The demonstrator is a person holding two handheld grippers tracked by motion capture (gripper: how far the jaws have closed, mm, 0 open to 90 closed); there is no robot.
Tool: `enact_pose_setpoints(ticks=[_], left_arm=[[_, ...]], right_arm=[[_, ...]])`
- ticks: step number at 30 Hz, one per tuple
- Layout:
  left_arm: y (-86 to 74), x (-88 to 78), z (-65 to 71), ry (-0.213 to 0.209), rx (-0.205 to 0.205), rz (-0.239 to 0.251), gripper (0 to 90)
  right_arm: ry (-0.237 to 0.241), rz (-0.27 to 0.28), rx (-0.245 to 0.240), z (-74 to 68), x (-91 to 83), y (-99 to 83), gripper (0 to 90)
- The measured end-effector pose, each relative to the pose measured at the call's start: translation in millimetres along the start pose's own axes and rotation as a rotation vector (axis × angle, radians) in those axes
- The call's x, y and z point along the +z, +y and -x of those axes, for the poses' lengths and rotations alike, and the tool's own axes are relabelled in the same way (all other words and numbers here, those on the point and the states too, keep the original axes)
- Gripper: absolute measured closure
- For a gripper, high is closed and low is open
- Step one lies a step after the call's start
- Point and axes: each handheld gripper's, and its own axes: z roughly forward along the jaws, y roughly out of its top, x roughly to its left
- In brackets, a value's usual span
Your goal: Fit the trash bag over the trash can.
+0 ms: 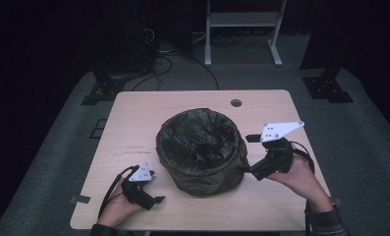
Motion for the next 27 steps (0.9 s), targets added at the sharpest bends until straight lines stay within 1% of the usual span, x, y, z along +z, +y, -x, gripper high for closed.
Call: enact_pose_setpoints(ticks=[6, 12, 14, 18, 22, 23, 27], left_arm=[[0.0, 0.0, 0.0, 0.0, 0.0, 0.0, 0.0], [0.0, 0.1, 0.1, 0.0, -0.002, 0.002, 0.0], [0.0, 0.1, 0.1, 0.0, -0.002, 0.001, 0.0], [0.0, 0.1, 0.3, 0.0, -0.003, 0.001, 0.0], [0.0, 0.1, 0.3, 0.0, -0.003, 0.001, 0.0], [0.0, 0.1, 0.3, 0.0, -0.003, 0.001, 0.0], [0.0, 0.1, 0.3, 0.0, -0.003, 0.001, 0.0]], right_arm=[[-0.014, 0.019, 0.01, -4.1, 7.3, -22.1, 0.4], [0.003, 0.019, 0.04, -6.5, 12.6, -42.7, 0.3], [-0.003, 0.009, 0.042, -6.8, 15.0, -50.5, 0.3], [-0.008, -0.008, 0.063, -5.4, 21.1, -66.1, 0.3], [-0.022, -0.02, 0.06, -6.7, 25.6, -74.9, 0.3], [-0.03, -0.029, 0.054, -8.3, 29.0, -80.5, 0.3], [-0.043, -0.06, 0.054, -10.3, 36.2, -91.6, 0.3]])
